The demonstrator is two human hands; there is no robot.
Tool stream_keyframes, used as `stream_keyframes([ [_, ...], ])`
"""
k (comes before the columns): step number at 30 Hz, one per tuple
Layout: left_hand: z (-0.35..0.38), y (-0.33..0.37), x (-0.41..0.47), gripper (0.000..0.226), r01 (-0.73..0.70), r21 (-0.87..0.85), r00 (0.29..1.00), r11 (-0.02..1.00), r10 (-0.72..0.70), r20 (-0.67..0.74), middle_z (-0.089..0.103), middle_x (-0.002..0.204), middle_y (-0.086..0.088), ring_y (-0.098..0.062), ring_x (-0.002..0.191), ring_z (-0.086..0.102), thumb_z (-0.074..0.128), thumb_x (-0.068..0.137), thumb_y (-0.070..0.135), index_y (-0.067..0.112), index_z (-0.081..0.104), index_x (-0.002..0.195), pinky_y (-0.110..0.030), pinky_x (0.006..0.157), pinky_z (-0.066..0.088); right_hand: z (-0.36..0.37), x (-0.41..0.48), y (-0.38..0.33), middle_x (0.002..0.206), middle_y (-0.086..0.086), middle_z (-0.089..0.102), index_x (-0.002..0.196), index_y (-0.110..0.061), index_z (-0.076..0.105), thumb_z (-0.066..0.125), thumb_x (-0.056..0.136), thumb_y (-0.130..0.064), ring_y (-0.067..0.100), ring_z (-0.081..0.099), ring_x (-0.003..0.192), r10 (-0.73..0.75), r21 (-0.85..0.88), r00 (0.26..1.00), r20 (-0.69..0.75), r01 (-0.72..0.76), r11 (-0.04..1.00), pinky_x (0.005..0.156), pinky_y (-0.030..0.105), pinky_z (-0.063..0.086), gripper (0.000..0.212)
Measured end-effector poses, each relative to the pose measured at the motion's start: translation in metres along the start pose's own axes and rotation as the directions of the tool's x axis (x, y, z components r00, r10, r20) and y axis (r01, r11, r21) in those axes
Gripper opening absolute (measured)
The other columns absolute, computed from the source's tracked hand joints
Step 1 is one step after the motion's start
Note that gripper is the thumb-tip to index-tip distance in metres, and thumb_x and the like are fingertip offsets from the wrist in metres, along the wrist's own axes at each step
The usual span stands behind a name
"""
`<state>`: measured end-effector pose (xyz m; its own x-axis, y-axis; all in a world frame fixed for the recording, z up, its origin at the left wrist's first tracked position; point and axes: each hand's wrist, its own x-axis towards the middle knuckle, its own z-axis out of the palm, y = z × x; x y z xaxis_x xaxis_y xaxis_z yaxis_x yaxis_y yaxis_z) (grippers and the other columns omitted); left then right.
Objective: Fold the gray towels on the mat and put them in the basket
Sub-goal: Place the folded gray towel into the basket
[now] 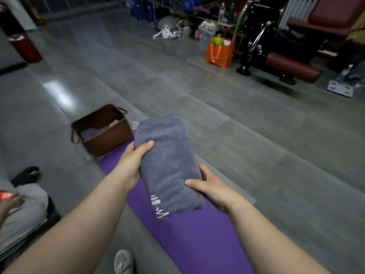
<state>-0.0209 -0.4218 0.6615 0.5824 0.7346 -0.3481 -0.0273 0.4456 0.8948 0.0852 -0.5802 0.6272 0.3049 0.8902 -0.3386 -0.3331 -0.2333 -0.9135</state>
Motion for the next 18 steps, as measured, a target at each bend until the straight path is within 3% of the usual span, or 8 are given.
stream_keyframes([
  [3, -0.050, 0.013, 0.007, 0.029, -0.010, -0.050, 0.999, 0.999, 0.007, -0.046, 0.063, 0.109, -0.008, -0.019, 0.099, 0.061, 0.049, 0.089, 0.009, 0.009, 0.053, 0.118, -0.030, 0.087, 0.051, 0.033, 0.034, -0.005, 0.097, -0.006, 0.062, 0.102, -0.025, 0.050, 0.060, 0.063, -0.020, 0.006, 0.061, 0.086, 0.019, -0.050, 1.000, 0.009, -0.019, 0.999, 0.075, 0.016, 0.052, 0.040],
  [5, -0.085, 0.022, 0.022, 0.038, 0.012, -0.089, 0.996, 0.996, -0.020, -0.088, 0.060, 0.117, -0.011, -0.024, 0.107, 0.058, 0.052, 0.088, 0.010, 0.006, 0.048, 0.126, -0.037, 0.094, 0.048, 0.060, 0.060, -0.007, 0.097, -0.006, 0.063, 0.104, -0.025, 0.051, 0.061, 0.063, -0.020, 0.006, 0.062, 0.086, 0.024, -0.074, 1.000, 0.018, -0.023, 0.997, 0.075, 0.017, 0.052, 0.042],
  [9, -0.154, 0.053, 0.071, 0.034, -0.008, -0.148, 0.995, 0.989, -0.007, -0.096, 0.061, 0.114, -0.008, -0.018, 0.100, 0.059, 0.051, 0.089, 0.010, 0.009, 0.049, 0.123, -0.030, 0.084, 0.051, 0.114, 0.130, -0.014, 0.096, -0.005, 0.067, 0.105, -0.022, 0.054, 0.072, 0.055, -0.027, 0.002, 0.066, 0.081, 0.024, -0.091, 1.000, -0.007, -0.025, 0.996, 0.069, 0.015, 0.052, 0.053],
  [11, -0.190, 0.076, 0.104, 0.025, -0.016, -0.146, 0.997, 0.989, 0.006, -0.074, 0.062, 0.105, -0.003, -0.014, 0.095, 0.060, 0.050, 0.089, 0.010, 0.013, 0.053, 0.113, -0.026, 0.080, 0.053, 0.145, 0.175, -0.020, 0.096, -0.003, 0.067, 0.104, -0.023, 0.055, 0.071, 0.058, -0.025, 0.001, 0.067, 0.080, 0.022, -0.088, 0.999, -0.036, -0.025, 0.996, 0.068, 0.015, 0.051, 0.049],
  [15, -0.266, 0.118, 0.167, 0.030, -0.001, -0.119, 0.997, 0.993, -0.009, -0.080, 0.062, 0.104, -0.001, -0.013, 0.094, 0.060, 0.051, 0.088, 0.010, 0.014, 0.050, 0.118, -0.026, 0.072, 0.053, 0.208, 0.258, -0.032, 0.095, -0.002, 0.067, 0.105, -0.022, 0.055, 0.065, 0.064, -0.021, 0.000, 0.068, 0.076, 0.057, -0.067, 0.996, -0.062, -0.062, 0.996, 0.065, 0.014, 0.051, 0.042],
  [18, -0.307, 0.140, 0.208, 0.019, 0.063, -0.089, 0.995, 0.994, -0.069, -0.066, 0.062, 0.098, 0.001, -0.013, 0.089, 0.060, 0.050, 0.089, 0.009, 0.019, 0.052, 0.105, -0.028, 0.071, 0.053, 0.241, 0.307, -0.034, 0.097, -0.002, 0.067, 0.106, -0.024, 0.054, 0.065, 0.065, -0.023, -0.001, 0.068, 0.078, 0.099, -0.077, 0.993, -0.071, -0.105, 0.992, 0.064, 0.013, 0.050, 0.042],
])
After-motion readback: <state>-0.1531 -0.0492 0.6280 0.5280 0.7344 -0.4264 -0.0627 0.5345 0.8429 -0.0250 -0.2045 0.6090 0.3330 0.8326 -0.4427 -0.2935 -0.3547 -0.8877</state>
